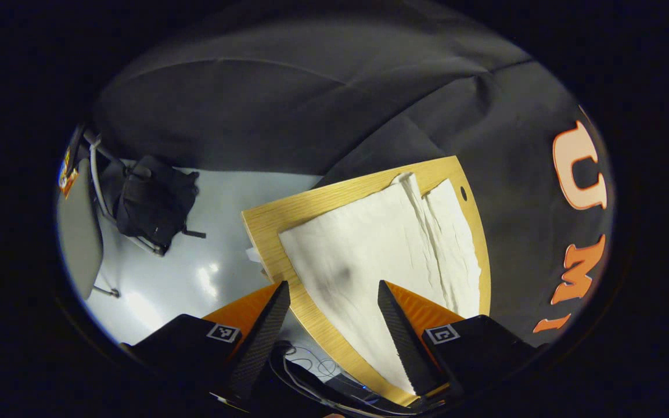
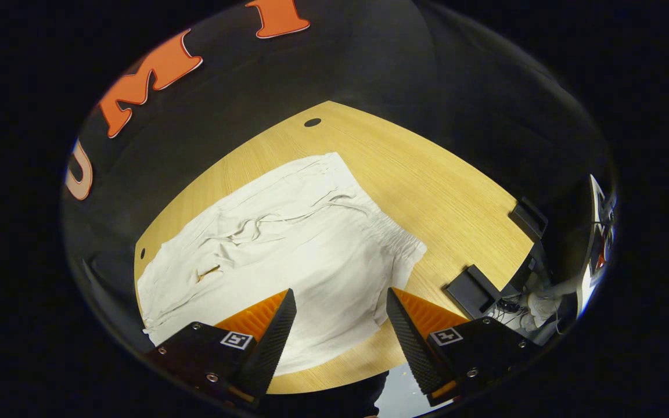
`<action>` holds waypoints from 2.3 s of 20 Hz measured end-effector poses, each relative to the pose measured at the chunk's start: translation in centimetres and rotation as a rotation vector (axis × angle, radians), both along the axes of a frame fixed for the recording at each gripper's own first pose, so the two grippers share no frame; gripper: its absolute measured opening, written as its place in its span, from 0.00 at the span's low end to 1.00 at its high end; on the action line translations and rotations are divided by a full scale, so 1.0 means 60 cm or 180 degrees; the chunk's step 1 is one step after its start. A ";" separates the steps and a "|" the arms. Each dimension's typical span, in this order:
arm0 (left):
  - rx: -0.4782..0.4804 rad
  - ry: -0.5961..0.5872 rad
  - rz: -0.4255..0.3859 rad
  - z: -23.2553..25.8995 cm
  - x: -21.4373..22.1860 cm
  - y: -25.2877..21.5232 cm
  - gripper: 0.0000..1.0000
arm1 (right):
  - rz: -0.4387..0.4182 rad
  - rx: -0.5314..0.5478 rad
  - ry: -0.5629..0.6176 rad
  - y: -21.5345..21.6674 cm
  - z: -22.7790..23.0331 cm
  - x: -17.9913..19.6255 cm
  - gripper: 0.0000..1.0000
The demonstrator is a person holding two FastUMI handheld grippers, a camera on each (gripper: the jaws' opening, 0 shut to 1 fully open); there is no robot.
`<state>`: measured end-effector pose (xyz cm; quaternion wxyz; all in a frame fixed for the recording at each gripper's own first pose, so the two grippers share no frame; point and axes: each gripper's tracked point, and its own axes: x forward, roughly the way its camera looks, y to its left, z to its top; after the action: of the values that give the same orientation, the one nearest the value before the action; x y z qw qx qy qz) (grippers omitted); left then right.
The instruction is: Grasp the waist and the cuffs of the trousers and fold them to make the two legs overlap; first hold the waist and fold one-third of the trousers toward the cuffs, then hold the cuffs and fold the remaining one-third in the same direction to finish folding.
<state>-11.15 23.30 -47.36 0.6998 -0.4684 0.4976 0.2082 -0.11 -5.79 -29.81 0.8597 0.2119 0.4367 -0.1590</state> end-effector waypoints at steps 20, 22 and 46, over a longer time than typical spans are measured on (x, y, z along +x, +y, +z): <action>-0.0223 -0.0048 0.0306 -0.056 0.105 0.001 0.39 | -0.0461 0.0115 0.0170 -0.040 -0.058 -0.025 0.95; -0.0132 -0.0021 0.0225 -0.064 0.104 0.002 0.17 | -0.0550 0.0120 0.0201 -0.064 -0.069 -0.024 0.95; 0.0201 -0.0453 -0.0120 0.045 0.183 0.031 0.04 | -0.1627 0.0943 -0.0125 -0.154 -0.109 0.048 0.01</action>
<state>-0.19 25.14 -44.67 0.7516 -0.4503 0.4485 0.1768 2.77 -15.03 -36.37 0.7598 0.4412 0.3709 -0.3007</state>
